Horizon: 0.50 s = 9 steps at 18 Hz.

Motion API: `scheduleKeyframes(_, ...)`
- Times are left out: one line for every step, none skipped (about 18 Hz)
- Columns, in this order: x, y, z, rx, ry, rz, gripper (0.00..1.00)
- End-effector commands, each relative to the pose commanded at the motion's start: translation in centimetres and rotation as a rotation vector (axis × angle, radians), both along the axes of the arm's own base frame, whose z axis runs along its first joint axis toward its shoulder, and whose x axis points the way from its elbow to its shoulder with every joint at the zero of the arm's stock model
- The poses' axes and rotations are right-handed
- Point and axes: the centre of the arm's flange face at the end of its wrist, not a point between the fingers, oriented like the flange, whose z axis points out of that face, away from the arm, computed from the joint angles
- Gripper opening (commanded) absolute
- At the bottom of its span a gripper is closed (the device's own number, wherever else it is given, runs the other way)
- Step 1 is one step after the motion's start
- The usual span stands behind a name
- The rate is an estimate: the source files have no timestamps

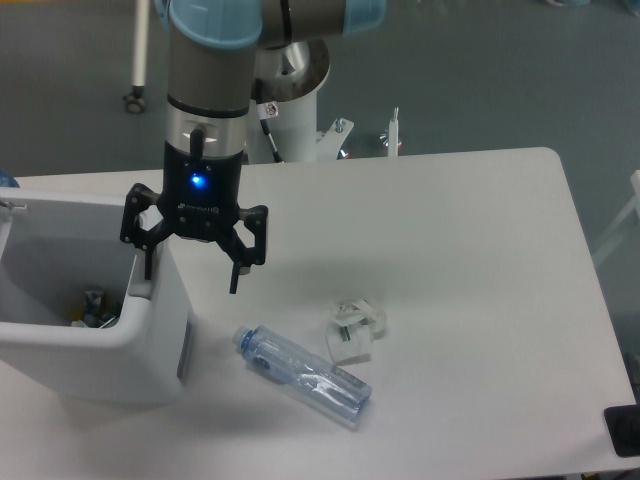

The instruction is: Open the trash can

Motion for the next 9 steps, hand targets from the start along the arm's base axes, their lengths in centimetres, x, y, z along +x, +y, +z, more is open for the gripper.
scheduleKeyframes(-1.2,-0.2,-0.2,-0.001,0.001,0.013,1.0)
scheduleKeyframes(-2.8,-0.8,-0.5,-0.005,0.009,0.027,1.0)
scheduleKeyframes(-4.4,-1.4,-0.8,-0.012,0.021,0.029,1.0)
scheduleKeyframes(-5.8,-1.9,-0.9,-0.016,0.04,0.026,1.0)
scheduleKeyframes(-7.4,-2.1,-1.5,-0.023,0.051,0.027,1.0)
scheduleKeyframes(-9.5,-2.5,-2.5,-0.037,0.05,0.038,1.0)
scheduleKeyframes(-12.1,-3.4,-3.9,-0.055,0.045,0.061,1.0)
scheduleKeyframes(-14.7,-4.7,-4.8,-0.075,0.055,0.082,1.0)
scheduleKeyframes(-16.9,-6.1,-5.4,-0.104,0.081,0.089,1.0)
